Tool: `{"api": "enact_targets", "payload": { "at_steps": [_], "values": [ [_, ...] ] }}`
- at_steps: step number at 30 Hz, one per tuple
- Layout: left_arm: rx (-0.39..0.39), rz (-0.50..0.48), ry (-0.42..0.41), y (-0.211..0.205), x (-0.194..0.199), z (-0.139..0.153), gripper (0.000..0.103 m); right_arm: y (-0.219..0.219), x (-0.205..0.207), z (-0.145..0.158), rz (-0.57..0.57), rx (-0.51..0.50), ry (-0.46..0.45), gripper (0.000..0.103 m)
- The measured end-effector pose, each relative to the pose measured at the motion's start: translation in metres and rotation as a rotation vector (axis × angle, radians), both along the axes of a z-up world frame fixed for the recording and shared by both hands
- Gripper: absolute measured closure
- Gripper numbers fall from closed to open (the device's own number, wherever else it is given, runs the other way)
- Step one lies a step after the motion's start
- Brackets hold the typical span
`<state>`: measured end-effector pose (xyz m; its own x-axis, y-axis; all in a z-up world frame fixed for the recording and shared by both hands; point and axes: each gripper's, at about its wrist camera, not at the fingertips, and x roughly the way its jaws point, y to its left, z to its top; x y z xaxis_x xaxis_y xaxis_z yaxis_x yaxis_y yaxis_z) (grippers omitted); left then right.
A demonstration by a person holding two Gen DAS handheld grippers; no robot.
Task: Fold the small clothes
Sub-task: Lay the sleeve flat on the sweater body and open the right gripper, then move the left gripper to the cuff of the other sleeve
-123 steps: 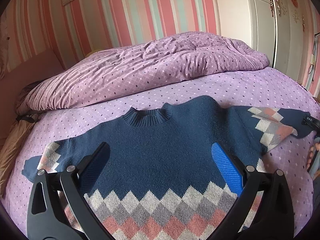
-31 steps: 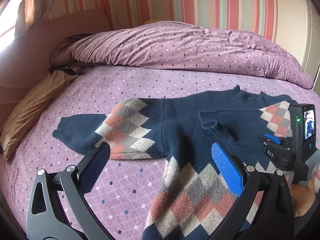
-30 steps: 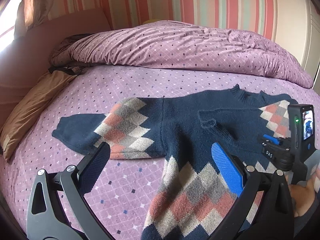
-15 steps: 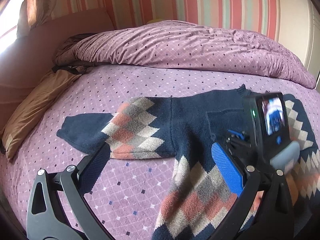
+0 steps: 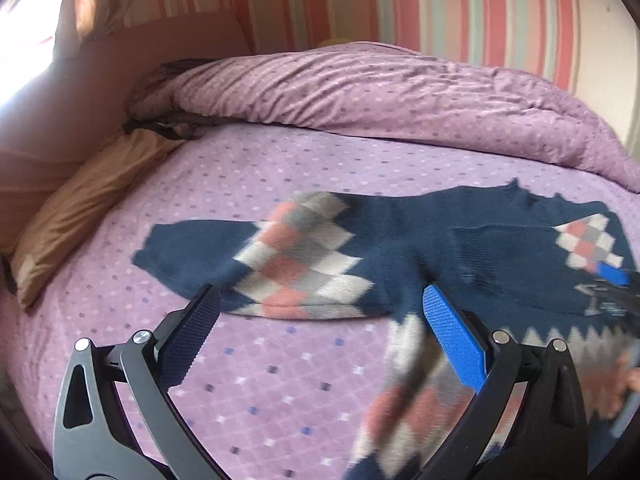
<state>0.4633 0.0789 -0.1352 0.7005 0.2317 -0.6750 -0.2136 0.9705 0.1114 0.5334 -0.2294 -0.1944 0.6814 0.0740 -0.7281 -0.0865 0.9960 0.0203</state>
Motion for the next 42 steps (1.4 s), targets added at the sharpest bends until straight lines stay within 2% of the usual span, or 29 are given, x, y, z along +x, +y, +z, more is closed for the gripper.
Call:
{"api": "enact_targets", "payload": {
  "at_steps": [3, 5, 12, 19, 23, 26, 29, 32, 37, 42],
  "values": [
    [-0.002, 0.027, 0.002, 0.02, 0.002, 0.0, 0.003, -0.009, -0.027, 0.023, -0.001, -0.048, -0.069, 0.025],
    [-0.014, 0.042, 0.004, 0.035, 0.005, -0.002, 0.003, -0.013, -0.044, 0.039, -0.01, -0.059, -0.125, 0.025],
    [-0.014, 0.066, -0.013, 0.064, 0.002, -0.005, 0.003, -0.004, -0.098, 0.078, -0.046, -0.038, -0.21, 0.025],
    [-0.024, 0.084, -0.023, 0.066, -0.012, 0.007, 0.003, -0.001, -0.13, 0.097, -0.071, -0.007, -0.205, 0.025],
    [-0.058, 0.083, -0.023, 0.074, -0.016, 0.013, 0.003, -0.005, -0.15, 0.114, -0.097, -0.01, -0.221, 0.025],
    [-0.091, 0.068, -0.03, 0.08, -0.019, 0.014, 0.003, -0.008, -0.159, 0.121, -0.116, -0.006, -0.213, 0.025],
    [-0.085, 0.071, -0.027, 0.086, -0.019, 0.012, 0.003, -0.011, -0.169, 0.126, -0.143, -0.016, -0.226, 0.025],
    [-0.087, 0.065, -0.023, 0.094, -0.019, 0.007, 0.003, -0.01, -0.173, 0.123, -0.139, -0.002, -0.227, 0.013],
    [-0.141, 0.068, -0.029, 0.115, -0.018, -0.002, 0.003, -0.005, -0.176, 0.116, -0.141, -0.024, -0.225, 0.013],
    [-0.121, 0.063, -0.019, 0.137, -0.008, -0.018, 0.003, 0.003, -0.175, 0.112, -0.129, -0.066, -0.231, 0.013]
  ]
}}
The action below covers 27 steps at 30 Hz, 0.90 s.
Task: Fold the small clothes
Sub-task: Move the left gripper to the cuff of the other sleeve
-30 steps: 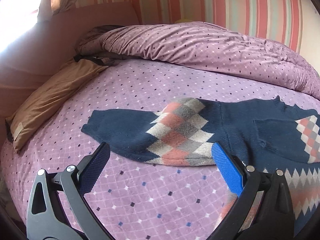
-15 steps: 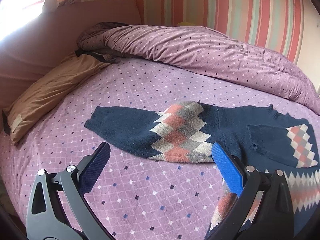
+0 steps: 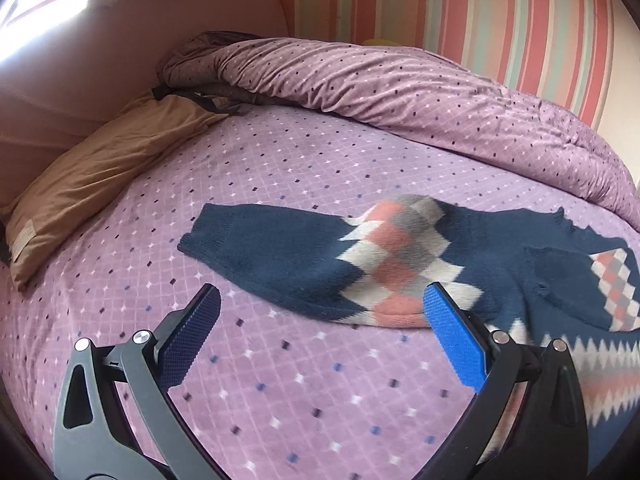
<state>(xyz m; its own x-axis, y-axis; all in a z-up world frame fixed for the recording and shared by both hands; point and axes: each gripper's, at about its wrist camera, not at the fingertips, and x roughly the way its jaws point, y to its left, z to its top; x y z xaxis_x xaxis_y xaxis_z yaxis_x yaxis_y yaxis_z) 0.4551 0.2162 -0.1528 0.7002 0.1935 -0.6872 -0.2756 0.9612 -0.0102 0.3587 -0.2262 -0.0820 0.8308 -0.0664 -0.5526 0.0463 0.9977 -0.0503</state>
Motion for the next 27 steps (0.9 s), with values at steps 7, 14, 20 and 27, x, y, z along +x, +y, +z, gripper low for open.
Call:
{"api": "enact_targets", "payload": {
  "at_steps": [7, 14, 20, 27],
  "values": [
    [-0.164, -0.044, -0.018, 0.056, 0.017, -0.031, 0.003, 0.008, -0.006, 0.003, 0.004, -0.012, -0.042, 0.013],
    [-0.263, -0.024, 0.004, 0.105, 0.035, -0.067, 0.003, 0.011, 0.001, -0.012, 0.017, -0.021, -0.016, 0.013],
    [-0.188, 0.04, 0.076, 0.125, 0.057, -0.094, 0.003, 0.019, 0.007, -0.023, 0.026, -0.05, 0.003, 0.013],
    [-0.115, 0.062, 0.142, 0.133, 0.076, -0.105, 0.003, 0.008, 0.047, -0.043, 0.002, -0.043, 0.098, 0.013]
  ]
}}
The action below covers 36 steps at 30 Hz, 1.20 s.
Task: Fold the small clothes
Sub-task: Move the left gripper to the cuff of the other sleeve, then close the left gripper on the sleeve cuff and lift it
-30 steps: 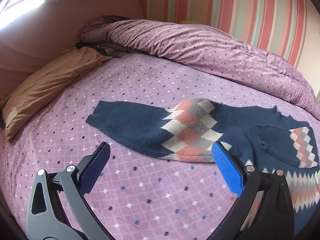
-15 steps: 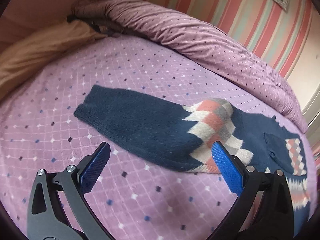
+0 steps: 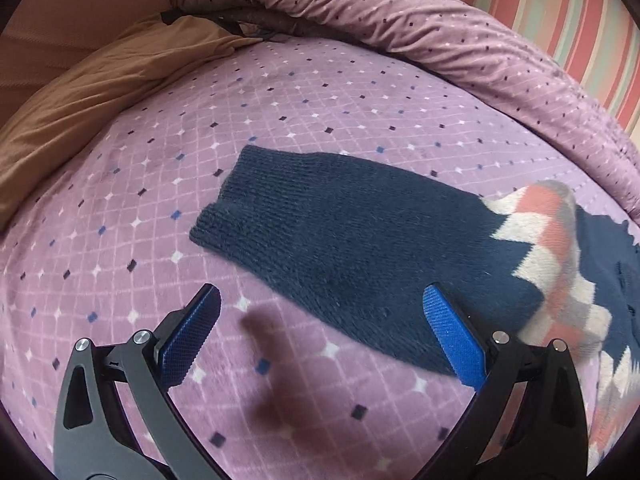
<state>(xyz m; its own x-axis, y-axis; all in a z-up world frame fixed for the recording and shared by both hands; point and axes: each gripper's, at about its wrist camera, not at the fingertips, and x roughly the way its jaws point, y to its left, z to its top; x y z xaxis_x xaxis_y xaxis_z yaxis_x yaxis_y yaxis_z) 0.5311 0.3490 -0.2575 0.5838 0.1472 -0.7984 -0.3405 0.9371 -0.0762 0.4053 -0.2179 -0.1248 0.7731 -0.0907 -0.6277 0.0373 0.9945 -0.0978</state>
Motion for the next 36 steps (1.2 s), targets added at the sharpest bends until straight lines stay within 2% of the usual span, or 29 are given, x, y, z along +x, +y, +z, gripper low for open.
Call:
{"api": "enact_targets", "payload": {
  "at_steps": [5, 12, 15, 18, 20, 21, 22, 23, 24, 29, 33, 36],
  "values": [
    [0.013, -0.003, 0.025, 0.004, 0.01, -0.003, 0.003, -0.014, 0.043, -0.022, -0.034, 0.008, 0.086, 0.013],
    [0.016, -0.026, 0.048, 0.003, 0.02, -0.01, 0.003, -0.015, 0.068, -0.029, -0.038, -0.023, 0.068, 0.013],
    [-0.007, -0.025, 0.034, 0.005, 0.024, -0.01, 0.011, -0.015, 0.069, -0.027, -0.036, -0.03, 0.053, 0.013],
    [-0.005, 0.001, 0.011, 0.005, 0.023, -0.008, 0.024, -0.016, 0.069, -0.027, -0.037, -0.029, 0.052, 0.013],
    [0.015, 0.014, 0.018, 0.005, 0.023, -0.008, 0.041, -0.017, 0.068, -0.027, -0.036, -0.029, 0.055, 0.013],
    [0.028, 0.021, 0.02, 0.005, 0.023, -0.007, 0.046, -0.017, 0.067, -0.028, -0.036, -0.032, 0.055, 0.013],
    [0.034, 0.025, 0.021, 0.006, 0.023, -0.006, 0.06, -0.018, 0.066, -0.028, -0.037, -0.034, 0.056, 0.013],
    [0.043, 0.027, 0.023, 0.006, 0.023, -0.005, 0.08, -0.019, 0.065, -0.028, -0.037, -0.035, 0.056, 0.013],
    [0.044, 0.027, 0.026, 0.007, 0.023, -0.004, 0.085, -0.02, 0.063, -0.027, -0.039, -0.035, 0.052, 0.013],
    [0.057, 0.033, 0.038, 0.006, 0.025, 0.003, 0.093, -0.022, 0.06, -0.023, -0.039, -0.05, 0.039, 0.013],
    [0.11, 0.034, 0.037, -0.006, 0.026, 0.012, 0.093, -0.027, 0.059, -0.017, -0.04, -0.044, 0.028, 0.013],
    [0.111, 0.036, 0.013, -0.009, 0.025, 0.023, 0.094, -0.031, 0.057, -0.014, -0.042, -0.044, 0.019, 0.013]
  ]
}}
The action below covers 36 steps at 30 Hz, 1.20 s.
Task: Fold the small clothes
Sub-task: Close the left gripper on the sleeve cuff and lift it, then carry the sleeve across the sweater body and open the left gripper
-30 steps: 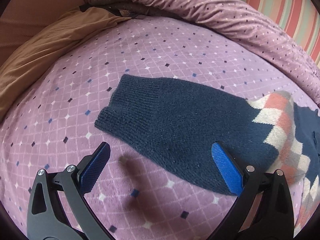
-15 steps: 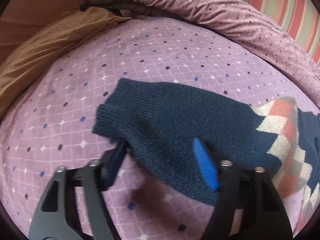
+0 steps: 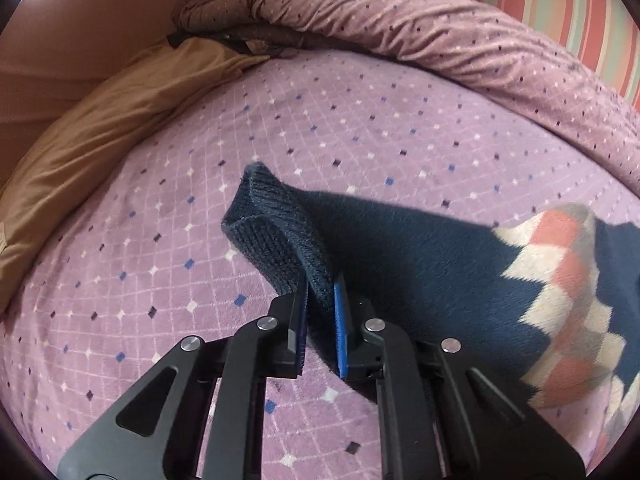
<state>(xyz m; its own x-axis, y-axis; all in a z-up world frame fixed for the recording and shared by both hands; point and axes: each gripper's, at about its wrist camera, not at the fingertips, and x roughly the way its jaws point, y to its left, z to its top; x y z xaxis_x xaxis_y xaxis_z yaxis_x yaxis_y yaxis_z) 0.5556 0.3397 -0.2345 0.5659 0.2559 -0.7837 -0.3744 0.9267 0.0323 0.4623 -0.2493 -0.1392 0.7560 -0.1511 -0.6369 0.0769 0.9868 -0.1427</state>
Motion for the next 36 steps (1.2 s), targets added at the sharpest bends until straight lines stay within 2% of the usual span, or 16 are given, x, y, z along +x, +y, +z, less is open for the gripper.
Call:
{"api": "enact_targets", "payload": {
  "at_steps": [5, 10, 14, 18, 24, 31, 36],
  "values": [
    [0.018, -0.038, -0.07, -0.021, -0.009, 0.032, 0.094, -0.008, -0.003, 0.003, -0.005, 0.008, -0.013, 0.013],
    [0.039, -0.106, -0.117, -0.062, -0.012, 0.061, 0.094, -0.019, -0.004, 0.005, -0.016, 0.037, -0.024, 0.013],
    [0.085, -0.183, -0.139, -0.115, -0.011, 0.086, 0.094, -0.028, -0.008, 0.009, -0.022, 0.051, -0.04, 0.013],
    [0.101, -0.26, -0.153, -0.173, -0.011, 0.097, 0.094, -0.045, -0.011, 0.013, -0.04, 0.081, -0.055, 0.013],
    [0.099, -0.401, -0.154, -0.267, -0.011, 0.092, 0.094, -0.068, -0.016, 0.02, -0.064, 0.104, -0.081, 0.013],
    [0.027, -0.536, -0.11, -0.372, 0.001, 0.061, 0.094, -0.092, -0.021, 0.023, -0.083, 0.124, -0.094, 0.013],
    [0.003, -0.59, -0.066, -0.428, 0.009, 0.042, 0.094, -0.111, -0.021, 0.021, -0.092, 0.131, -0.099, 0.013]
  ]
}}
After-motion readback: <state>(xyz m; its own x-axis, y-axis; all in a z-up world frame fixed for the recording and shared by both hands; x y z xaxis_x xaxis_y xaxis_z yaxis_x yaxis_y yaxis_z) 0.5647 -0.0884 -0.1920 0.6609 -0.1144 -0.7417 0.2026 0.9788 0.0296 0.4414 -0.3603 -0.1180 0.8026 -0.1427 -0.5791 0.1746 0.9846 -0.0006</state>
